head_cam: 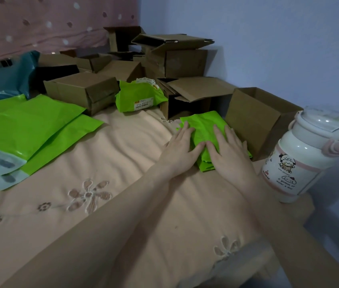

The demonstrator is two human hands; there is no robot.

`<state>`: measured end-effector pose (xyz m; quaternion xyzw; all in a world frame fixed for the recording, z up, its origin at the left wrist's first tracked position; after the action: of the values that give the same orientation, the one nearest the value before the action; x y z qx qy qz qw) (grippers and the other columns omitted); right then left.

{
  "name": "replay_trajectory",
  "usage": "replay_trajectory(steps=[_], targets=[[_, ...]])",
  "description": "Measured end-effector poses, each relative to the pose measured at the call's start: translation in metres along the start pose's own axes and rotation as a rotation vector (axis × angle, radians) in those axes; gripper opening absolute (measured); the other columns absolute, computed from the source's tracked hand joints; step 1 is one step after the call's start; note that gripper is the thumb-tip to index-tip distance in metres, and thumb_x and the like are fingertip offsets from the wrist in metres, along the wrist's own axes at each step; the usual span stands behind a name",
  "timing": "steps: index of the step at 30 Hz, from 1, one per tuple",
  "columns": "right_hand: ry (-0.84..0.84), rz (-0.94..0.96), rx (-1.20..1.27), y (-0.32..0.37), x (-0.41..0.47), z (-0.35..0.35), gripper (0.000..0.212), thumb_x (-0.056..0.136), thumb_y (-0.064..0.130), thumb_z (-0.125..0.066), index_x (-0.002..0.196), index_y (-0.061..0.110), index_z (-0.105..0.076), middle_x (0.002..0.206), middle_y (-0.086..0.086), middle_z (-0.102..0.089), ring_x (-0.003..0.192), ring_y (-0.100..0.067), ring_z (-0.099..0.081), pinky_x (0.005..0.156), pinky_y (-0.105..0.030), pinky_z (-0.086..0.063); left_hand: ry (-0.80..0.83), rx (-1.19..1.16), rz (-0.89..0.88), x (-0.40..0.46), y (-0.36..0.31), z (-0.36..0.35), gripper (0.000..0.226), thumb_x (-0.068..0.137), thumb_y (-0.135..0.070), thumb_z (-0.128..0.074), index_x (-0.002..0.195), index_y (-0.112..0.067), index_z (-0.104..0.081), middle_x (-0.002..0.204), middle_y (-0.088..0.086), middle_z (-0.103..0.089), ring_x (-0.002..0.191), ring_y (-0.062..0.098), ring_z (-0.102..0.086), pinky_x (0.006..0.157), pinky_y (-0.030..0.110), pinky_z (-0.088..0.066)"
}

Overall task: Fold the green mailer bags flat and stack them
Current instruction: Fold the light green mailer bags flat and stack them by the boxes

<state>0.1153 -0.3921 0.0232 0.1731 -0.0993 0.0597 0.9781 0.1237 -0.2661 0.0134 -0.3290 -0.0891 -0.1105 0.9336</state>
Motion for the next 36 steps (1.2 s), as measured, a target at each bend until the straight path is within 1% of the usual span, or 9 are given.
replay_trajectory(steps=[6, 13, 17, 22, 26, 28, 31, 34, 36], targets=[[-0.043, 0.029, 0.008, 0.013, -0.008, 0.017, 0.057, 0.1, 0.042, -0.027, 0.151, 0.019, -0.015, 0.159, -0.008, -0.008, 0.147, -0.022, -0.006, 0.116, -0.05, -0.005, -0.041, 0.066, -0.025, -0.011, -0.007, 0.02, 0.062, 0.095, -0.046, -0.041, 0.148, -0.02, -0.021, 0.159, -0.004, -0.006, 0.146, 0.013, -0.005, 0.117, 0.042, -0.015], [-0.113, 0.079, 0.03, 0.041, -0.018, 0.039, 0.055, 0.099, 0.039, -0.032, 0.148, 0.016, -0.023, 0.158, -0.009, -0.016, 0.144, -0.023, -0.016, 0.117, -0.047, -0.015, -0.127, 0.091, -0.041, -0.029, -0.012, 0.057, 0.062, 0.094, -0.046, -0.042, 0.148, -0.023, -0.021, 0.159, -0.008, -0.006, 0.145, 0.01, -0.007, 0.116, 0.042, -0.016], [-0.138, 0.123, 0.048, 0.061, -0.02, 0.046, 0.056, 0.099, 0.038, -0.035, 0.149, 0.017, -0.022, 0.157, -0.009, -0.018, 0.144, -0.025, -0.017, 0.117, -0.044, -0.017, -0.162, 0.115, -0.043, -0.041, -0.004, 0.079, 0.062, 0.094, -0.048, -0.04, 0.148, -0.025, -0.019, 0.158, -0.01, -0.005, 0.145, 0.009, -0.006, 0.116, 0.042, -0.017], [-0.208, 0.228, 0.078, 0.096, -0.017, 0.052, 0.061, 0.094, 0.039, -0.048, 0.147, 0.018, -0.025, 0.154, -0.005, -0.026, 0.14, -0.022, -0.025, 0.113, -0.035, -0.024, -0.219, 0.118, -0.052, -0.051, 0.018, 0.115, 0.061, 0.095, -0.046, -0.041, 0.148, -0.025, -0.021, 0.158, -0.008, -0.007, 0.145, 0.01, -0.004, 0.116, 0.043, -0.017], [-0.259, 0.309, 0.095, 0.123, -0.006, 0.05, 0.067, 0.089, 0.037, -0.058, 0.146, 0.018, -0.028, 0.152, -0.001, -0.031, 0.138, -0.019, -0.029, 0.109, -0.031, -0.029, -0.269, 0.124, -0.014, -0.052, 0.042, 0.142, 0.061, 0.094, -0.045, -0.044, 0.147, -0.023, -0.023, 0.158, -0.006, -0.011, 0.145, 0.013, -0.009, 0.115, 0.043, -0.02], [-0.257, 0.325, 0.108, 0.134, 0.003, 0.046, 0.068, 0.088, 0.035, -0.059, 0.146, 0.018, -0.028, 0.152, -0.001, -0.031, 0.139, -0.018, -0.027, 0.11, -0.031, -0.028, -0.29, 0.12, 0.003, -0.05, 0.053, 0.154, 0.061, 0.094, -0.043, -0.046, 0.147, -0.022, -0.024, 0.158, -0.006, -0.012, 0.145, 0.014, -0.011, 0.115, 0.041, -0.022], [-0.251, 0.326, 0.107, 0.144, 0.021, 0.04, 0.067, 0.087, 0.037, -0.059, 0.145, 0.02, -0.029, 0.151, -0.001, -0.033, 0.138, -0.02, -0.03, 0.108, -0.035, -0.033, -0.332, 0.126, 0.006, -0.043, 0.068, 0.169, 0.062, 0.093, -0.04, -0.05, 0.146, -0.019, -0.026, 0.158, -0.003, -0.015, 0.144, 0.017, -0.015, 0.114, 0.039, -0.022], [-0.244, 0.311, 0.099, 0.15, 0.043, 0.033, 0.068, 0.087, 0.04, -0.059, 0.145, 0.018, -0.029, 0.149, -0.002, -0.035, 0.135, -0.022, -0.032, 0.105, -0.036, -0.035, -0.353, 0.108, 0.013, -0.032, 0.086, 0.178, 0.063, 0.092, -0.035, -0.054, 0.145, -0.016, -0.027, 0.157, 0.001, -0.018, 0.143, 0.018, -0.019, 0.114, 0.033, -0.022], [-0.225, 0.292, 0.098, 0.151, 0.059, 0.026, 0.069, 0.087, 0.037, -0.06, 0.145, 0.017, -0.028, 0.148, -0.002, -0.036, 0.135, -0.023, -0.033, 0.103, -0.036, -0.035, -0.351, 0.088, 0.039, -0.022, 0.1, 0.179, 0.064, 0.092, -0.034, -0.054, 0.146, -0.016, -0.025, 0.157, 0.001, -0.018, 0.143, 0.016, -0.019, 0.112, 0.029, -0.021]])
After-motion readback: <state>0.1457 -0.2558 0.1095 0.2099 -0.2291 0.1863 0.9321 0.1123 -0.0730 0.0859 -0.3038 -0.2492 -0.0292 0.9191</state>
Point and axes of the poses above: each hand's wrist, its own x-axis towards the middle knuckle, its own z-axis out of the back of the hand, y = z × x, the point moved 6 cm from there along x, towards the middle knuckle
